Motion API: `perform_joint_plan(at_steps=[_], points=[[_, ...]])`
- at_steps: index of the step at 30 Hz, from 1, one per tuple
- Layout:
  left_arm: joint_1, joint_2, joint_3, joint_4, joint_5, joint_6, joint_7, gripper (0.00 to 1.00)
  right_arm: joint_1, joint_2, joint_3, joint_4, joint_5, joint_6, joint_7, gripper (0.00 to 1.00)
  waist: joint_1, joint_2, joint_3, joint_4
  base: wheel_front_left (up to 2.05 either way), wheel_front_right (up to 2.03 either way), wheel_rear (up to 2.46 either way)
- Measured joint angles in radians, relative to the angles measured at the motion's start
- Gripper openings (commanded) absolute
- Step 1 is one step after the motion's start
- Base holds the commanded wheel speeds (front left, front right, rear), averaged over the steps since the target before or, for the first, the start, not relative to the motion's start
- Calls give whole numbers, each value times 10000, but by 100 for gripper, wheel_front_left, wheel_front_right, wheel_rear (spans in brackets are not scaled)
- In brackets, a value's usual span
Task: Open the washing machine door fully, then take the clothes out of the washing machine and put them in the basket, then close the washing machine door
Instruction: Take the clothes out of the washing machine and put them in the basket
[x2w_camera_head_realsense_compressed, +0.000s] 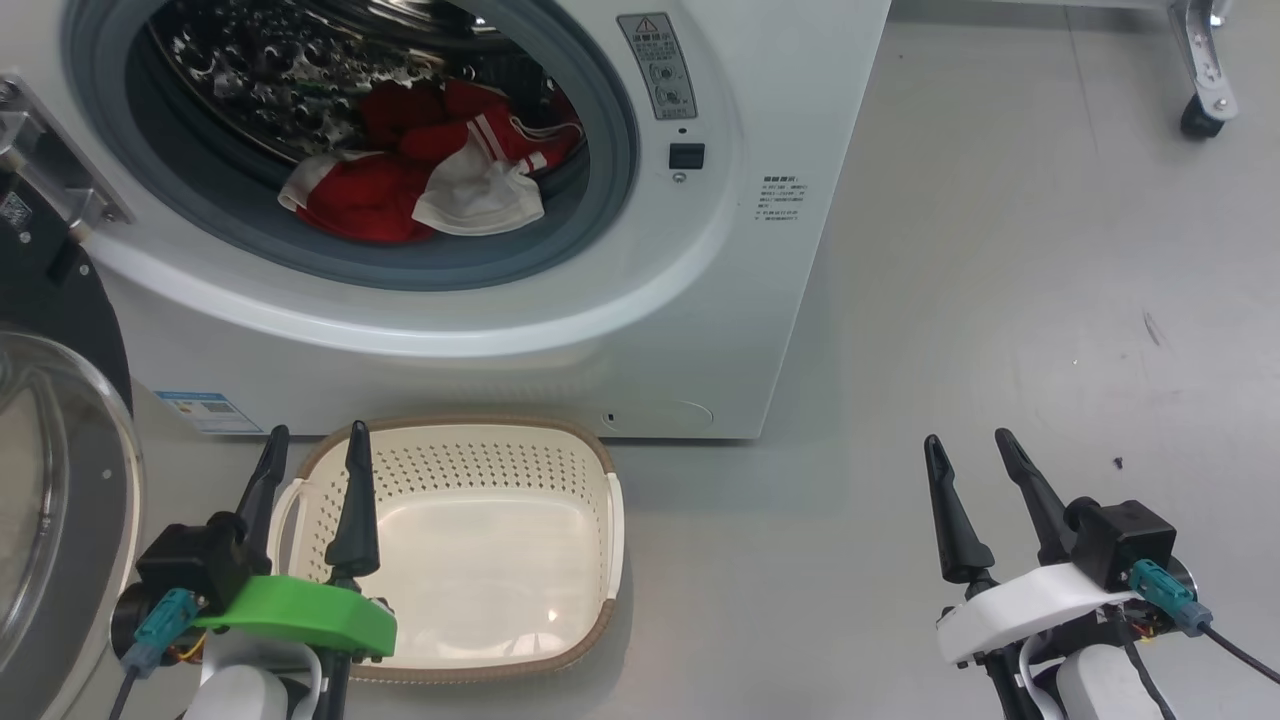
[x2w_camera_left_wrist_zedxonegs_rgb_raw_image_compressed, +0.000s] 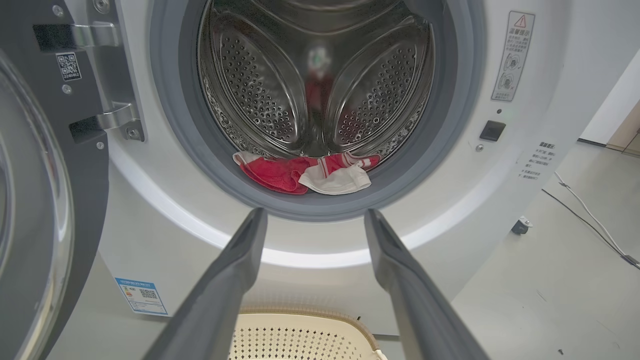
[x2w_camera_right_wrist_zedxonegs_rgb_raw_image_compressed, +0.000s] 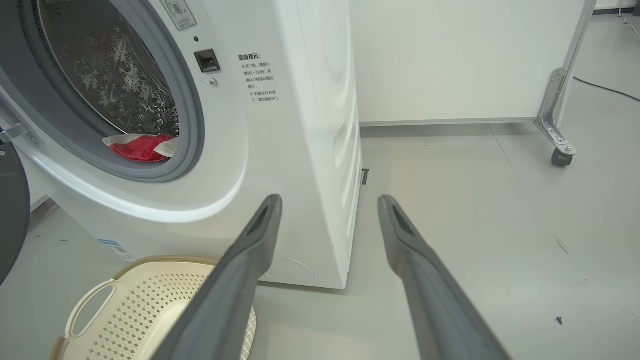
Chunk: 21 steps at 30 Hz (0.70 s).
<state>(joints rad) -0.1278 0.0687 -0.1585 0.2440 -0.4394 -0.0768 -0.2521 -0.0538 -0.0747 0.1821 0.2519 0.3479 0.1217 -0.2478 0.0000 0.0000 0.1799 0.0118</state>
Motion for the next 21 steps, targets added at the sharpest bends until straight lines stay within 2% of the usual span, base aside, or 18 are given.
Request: perform_joint_plan(at_steps=[6, 16, 21], points=[[-236, 173, 130, -226, 153, 165, 63, 100, -127, 2, 173, -134, -2, 0, 0, 100, 0, 0, 655, -168, 0, 0, 0], [-1722, 1156, 564, -527, 635, 545, 903, 100, -700, 58, 472, -293, 0, 0, 0, 100, 0, 0, 1914, -746, 0, 0, 0], [-2676, 1469, 871, -454, 681, 742, 1444, 100, -1232, 100, 575, -360, 13, 2, -12, 100, 0, 0, 2520, -1180, 0, 0, 0]])
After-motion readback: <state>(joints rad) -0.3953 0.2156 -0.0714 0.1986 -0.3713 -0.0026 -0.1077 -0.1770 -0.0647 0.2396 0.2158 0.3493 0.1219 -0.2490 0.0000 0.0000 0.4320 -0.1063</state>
